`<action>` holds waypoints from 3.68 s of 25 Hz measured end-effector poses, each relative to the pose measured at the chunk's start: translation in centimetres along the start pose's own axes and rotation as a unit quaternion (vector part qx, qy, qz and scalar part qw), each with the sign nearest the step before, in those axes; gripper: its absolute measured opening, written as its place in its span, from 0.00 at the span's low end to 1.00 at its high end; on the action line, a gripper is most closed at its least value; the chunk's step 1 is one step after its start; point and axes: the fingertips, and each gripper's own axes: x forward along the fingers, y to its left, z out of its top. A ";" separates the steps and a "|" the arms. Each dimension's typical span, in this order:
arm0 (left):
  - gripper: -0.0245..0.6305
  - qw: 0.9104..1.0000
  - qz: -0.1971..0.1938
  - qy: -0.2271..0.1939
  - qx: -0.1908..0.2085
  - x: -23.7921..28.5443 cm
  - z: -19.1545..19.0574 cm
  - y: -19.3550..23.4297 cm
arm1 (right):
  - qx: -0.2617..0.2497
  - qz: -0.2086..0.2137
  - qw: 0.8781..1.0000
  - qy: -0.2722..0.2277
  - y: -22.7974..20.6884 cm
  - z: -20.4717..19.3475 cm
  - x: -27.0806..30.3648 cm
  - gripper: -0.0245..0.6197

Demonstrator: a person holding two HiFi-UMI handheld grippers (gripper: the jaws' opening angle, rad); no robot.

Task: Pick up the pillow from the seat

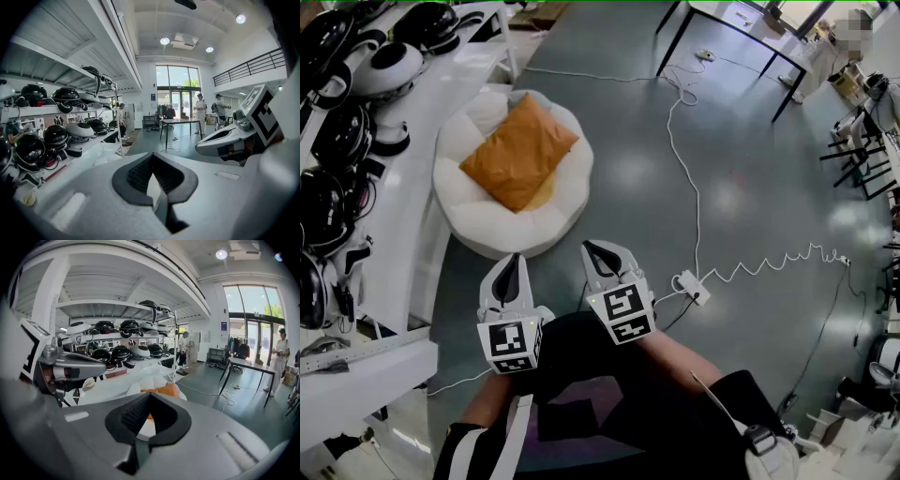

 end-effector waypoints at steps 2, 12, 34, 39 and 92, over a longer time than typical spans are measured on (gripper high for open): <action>0.04 1.000 0.001 0.001 -0.002 0.0 0.0 0.1 | 0.000 0.002 1.000 0.000 0.1 0.2 0.1 0.04; 0.04 1.000 0.003 0.000 -0.004 0.1 0.0 0.0 | -0.006 0.005 1.000 -0.003 0.2 0.4 0.0 0.04; 0.04 0.999 0.027 0.003 -0.027 3.3 0.9 -8.3 | -0.006 0.036 0.999 0.000 -7.8 -2.5 -3.7 0.04; 0.04 0.999 0.036 0.019 -0.020 3.6 0.5 -10.1 | 0.003 0.046 0.999 0.002 -9.6 -3.7 -4.6 0.04; 0.04 0.997 0.060 0.005 -0.058 29.4 7.3 11.4 | -0.060 0.085 0.994 0.032 -16.5 12.9 26.4 0.04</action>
